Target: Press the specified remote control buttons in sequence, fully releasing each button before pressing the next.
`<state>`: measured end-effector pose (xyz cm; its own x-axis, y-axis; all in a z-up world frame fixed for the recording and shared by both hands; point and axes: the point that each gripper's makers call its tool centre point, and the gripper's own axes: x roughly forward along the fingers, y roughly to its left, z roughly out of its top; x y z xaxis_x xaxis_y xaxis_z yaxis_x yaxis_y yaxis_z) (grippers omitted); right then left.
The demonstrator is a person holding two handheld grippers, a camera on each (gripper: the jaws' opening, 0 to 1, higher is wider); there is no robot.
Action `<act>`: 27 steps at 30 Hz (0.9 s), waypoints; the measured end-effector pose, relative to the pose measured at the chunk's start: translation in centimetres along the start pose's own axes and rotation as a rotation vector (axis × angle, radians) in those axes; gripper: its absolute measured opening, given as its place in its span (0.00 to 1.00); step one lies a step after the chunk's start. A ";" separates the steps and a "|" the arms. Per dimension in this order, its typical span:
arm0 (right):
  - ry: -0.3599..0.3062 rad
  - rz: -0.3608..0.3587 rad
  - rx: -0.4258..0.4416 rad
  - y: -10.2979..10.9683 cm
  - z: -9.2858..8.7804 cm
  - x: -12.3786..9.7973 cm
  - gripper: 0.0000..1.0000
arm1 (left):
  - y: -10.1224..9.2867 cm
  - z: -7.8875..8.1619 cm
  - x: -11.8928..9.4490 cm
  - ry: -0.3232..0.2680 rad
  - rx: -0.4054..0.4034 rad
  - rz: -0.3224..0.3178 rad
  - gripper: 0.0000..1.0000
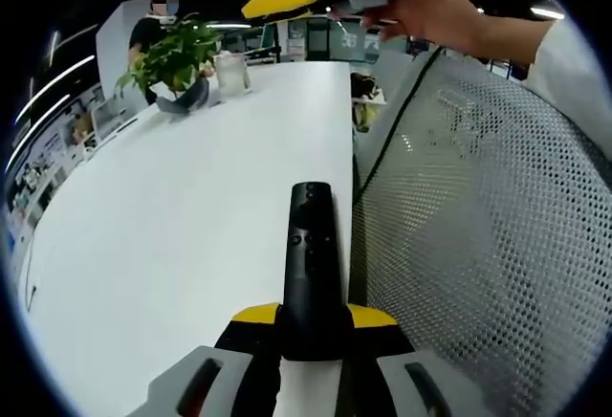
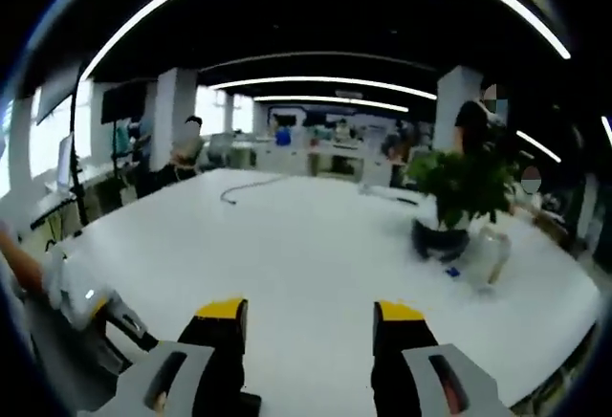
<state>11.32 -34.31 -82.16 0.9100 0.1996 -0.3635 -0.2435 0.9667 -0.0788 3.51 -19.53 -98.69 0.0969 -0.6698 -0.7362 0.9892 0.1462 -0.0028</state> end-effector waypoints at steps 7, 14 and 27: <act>0.028 -0.041 -0.002 -3.9 -1.0 0.3 0.58 | 0.5 -0.3 -0.2 0.011 0.000 -0.016 0.24; 0.036 -0.041 0.063 -3.3 -2.2 -0.3 0.63 | 0.9 -0.7 -0.6 0.032 0.030 -0.029 0.23; 0.012 -0.154 0.053 -1.9 -2.9 0.1 0.82 | 2.9 -1.2 -1.2 0.083 0.057 -0.052 0.23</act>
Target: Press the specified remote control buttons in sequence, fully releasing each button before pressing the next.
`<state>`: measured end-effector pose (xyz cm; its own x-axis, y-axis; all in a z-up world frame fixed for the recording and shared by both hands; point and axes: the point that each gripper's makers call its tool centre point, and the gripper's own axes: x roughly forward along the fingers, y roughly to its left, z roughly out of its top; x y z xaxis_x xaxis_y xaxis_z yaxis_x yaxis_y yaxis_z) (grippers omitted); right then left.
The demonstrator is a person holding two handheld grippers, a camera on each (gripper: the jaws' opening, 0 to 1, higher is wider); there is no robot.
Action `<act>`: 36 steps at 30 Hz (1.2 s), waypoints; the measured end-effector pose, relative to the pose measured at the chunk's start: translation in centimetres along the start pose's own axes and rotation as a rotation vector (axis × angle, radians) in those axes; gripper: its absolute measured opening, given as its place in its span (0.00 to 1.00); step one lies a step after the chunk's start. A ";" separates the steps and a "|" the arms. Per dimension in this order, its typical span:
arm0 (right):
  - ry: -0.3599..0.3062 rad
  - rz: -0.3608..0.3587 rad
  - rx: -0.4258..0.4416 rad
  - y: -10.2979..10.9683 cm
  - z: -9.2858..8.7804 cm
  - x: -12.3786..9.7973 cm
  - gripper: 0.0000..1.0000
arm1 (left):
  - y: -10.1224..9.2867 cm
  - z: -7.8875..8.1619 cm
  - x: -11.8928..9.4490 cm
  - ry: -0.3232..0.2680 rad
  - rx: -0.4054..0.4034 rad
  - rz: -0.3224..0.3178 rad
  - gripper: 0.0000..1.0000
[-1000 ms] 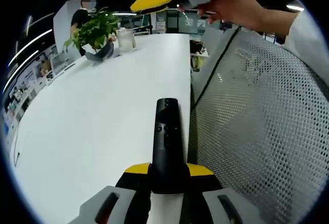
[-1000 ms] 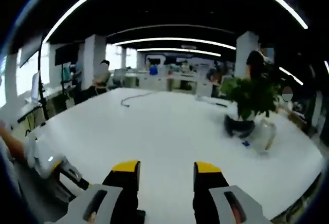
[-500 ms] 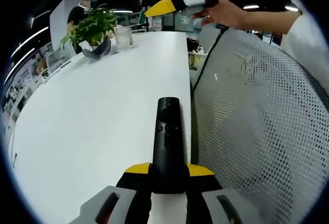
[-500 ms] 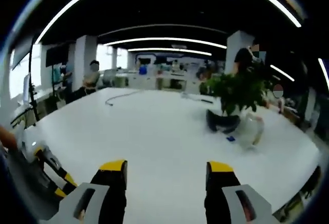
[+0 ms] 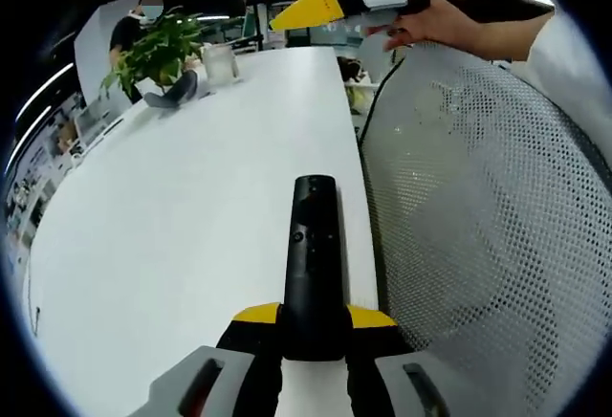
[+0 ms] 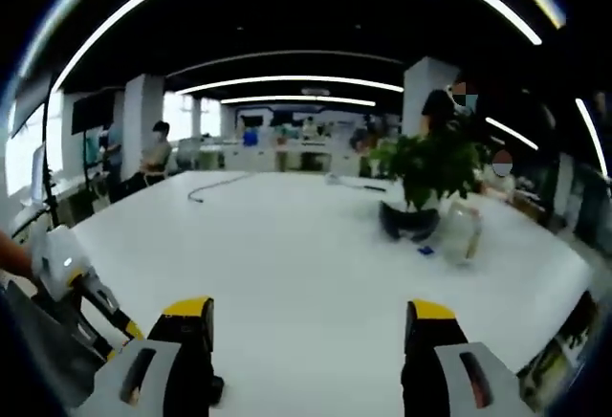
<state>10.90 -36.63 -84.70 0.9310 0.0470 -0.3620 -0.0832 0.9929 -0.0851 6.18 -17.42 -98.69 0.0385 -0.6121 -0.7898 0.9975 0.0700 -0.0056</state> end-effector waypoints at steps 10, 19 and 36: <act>0.037 0.004 -0.015 0.2 -0.9 0.4 0.90 | 2.6 0.3 0.0 0.003 -0.006 0.006 0.23; 0.033 -0.039 -0.023 -0.6 -1.0 0.4 0.98 | 6.4 -0.4 -0.4 0.051 0.027 0.046 0.23; 0.093 -0.034 -0.044 -0.4 -2.0 0.6 0.92 | 13.8 -1.2 -1.0 0.117 0.038 0.102 0.23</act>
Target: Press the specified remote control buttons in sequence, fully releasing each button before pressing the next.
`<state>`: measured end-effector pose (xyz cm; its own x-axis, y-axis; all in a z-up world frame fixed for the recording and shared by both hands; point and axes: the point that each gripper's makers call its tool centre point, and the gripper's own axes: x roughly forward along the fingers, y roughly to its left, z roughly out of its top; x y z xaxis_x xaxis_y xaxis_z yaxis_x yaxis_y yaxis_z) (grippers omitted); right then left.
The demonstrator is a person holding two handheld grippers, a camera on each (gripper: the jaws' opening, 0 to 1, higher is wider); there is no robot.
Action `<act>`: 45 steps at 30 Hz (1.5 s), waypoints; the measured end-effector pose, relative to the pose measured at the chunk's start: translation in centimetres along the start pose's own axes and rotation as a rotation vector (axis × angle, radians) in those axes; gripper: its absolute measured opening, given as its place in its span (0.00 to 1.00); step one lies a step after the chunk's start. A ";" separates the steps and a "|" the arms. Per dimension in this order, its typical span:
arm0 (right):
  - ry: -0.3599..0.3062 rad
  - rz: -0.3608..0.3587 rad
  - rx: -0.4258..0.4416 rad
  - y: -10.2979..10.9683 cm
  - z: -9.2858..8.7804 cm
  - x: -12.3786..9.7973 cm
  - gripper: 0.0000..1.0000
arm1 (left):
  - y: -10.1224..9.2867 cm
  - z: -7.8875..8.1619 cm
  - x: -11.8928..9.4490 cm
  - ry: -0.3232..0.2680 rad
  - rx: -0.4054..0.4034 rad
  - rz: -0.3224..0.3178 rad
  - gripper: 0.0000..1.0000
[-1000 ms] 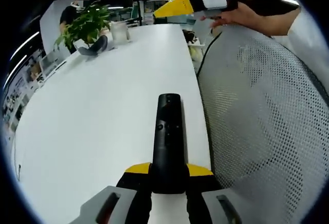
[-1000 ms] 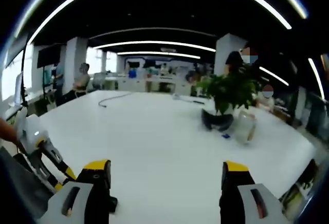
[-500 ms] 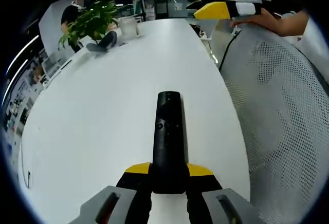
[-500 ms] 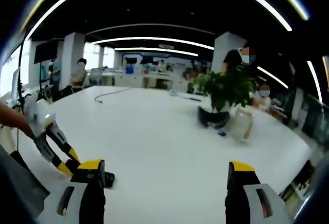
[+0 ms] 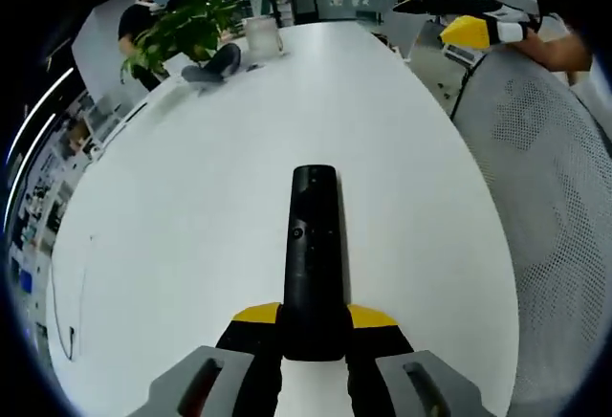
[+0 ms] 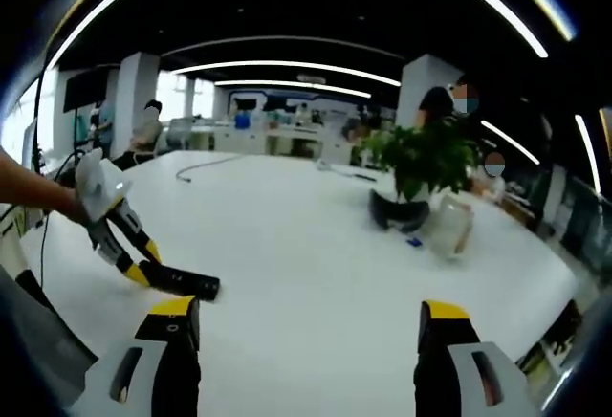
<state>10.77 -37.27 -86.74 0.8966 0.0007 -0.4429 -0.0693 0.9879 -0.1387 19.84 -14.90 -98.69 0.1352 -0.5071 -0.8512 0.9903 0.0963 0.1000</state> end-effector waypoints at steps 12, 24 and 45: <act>0.005 -0.005 -0.006 -0.1 -0.1 0.0 0.90 | 3.1 0.2 0.6 0.014 -0.021 -0.007 0.23; 0.020 -0.005 -0.014 -0.1 -0.4 0.1 0.87 | 6.9 0.1 1.1 0.065 0.004 0.015 0.23; 0.048 -0.003 -0.022 0.0 -1.0 0.3 0.85 | 12.5 0.2 1.8 0.111 -0.002 -0.009 0.23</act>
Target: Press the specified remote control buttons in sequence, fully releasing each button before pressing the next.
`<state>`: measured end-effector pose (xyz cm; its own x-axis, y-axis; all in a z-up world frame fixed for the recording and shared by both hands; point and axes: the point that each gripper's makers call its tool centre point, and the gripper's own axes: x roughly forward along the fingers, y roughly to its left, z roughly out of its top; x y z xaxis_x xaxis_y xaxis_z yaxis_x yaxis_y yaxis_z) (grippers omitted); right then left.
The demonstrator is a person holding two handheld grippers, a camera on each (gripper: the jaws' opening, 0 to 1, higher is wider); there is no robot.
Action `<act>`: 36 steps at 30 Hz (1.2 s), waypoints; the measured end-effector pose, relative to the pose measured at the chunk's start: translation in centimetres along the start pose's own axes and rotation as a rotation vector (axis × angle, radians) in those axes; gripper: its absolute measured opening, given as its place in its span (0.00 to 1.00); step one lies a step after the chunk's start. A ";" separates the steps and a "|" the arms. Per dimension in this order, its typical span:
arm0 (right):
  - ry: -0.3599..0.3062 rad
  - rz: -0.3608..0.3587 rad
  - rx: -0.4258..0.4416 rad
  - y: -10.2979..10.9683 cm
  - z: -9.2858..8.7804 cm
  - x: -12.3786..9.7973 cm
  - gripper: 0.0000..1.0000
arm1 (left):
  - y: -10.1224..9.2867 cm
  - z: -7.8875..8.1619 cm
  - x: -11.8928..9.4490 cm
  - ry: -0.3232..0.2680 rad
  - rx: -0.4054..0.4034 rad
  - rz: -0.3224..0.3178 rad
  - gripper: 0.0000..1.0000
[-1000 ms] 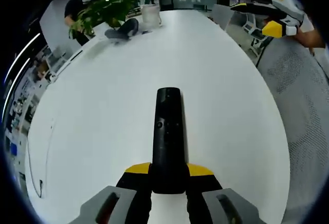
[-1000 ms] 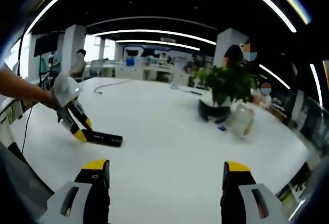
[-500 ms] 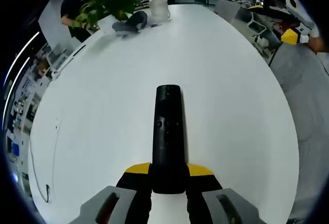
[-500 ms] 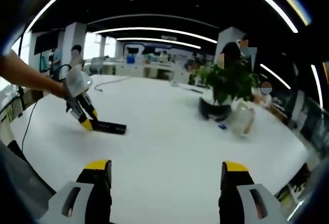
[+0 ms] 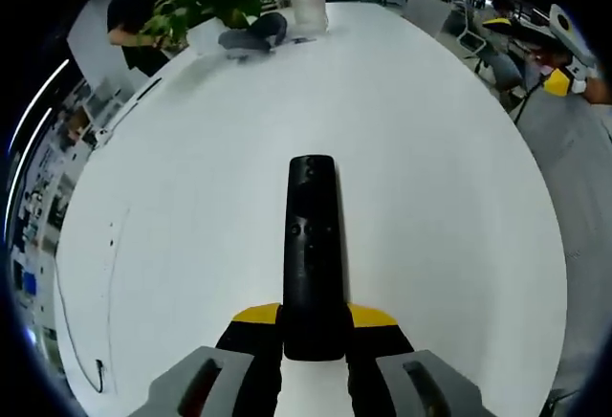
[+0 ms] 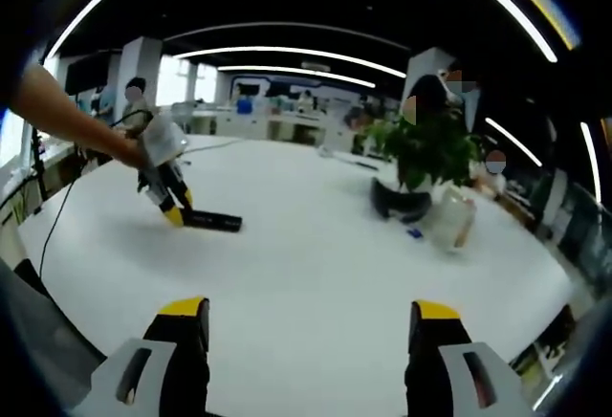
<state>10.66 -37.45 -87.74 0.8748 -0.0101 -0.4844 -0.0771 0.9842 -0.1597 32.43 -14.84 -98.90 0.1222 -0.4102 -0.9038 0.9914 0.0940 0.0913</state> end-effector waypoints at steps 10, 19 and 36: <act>0.013 0.004 0.000 0.1 -0.3 0.1 0.82 | 1.9 0.2 0.4 0.008 0.002 -0.012 0.23; 0.019 0.004 0.001 0.0 -0.4 0.1 0.81 | 3.7 0.4 0.8 0.027 0.026 -0.026 0.23; 0.030 0.016 0.003 0.2 -0.8 0.3 0.79 | 4.9 0.8 0.8 -0.004 0.104 0.066 0.26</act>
<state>10.54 -37.44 -88.59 0.8588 0.0003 -0.5122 -0.0893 0.9848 -0.1490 37.37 -15.41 -98.84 0.1869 -0.4101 -0.8927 0.9808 0.0259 0.1935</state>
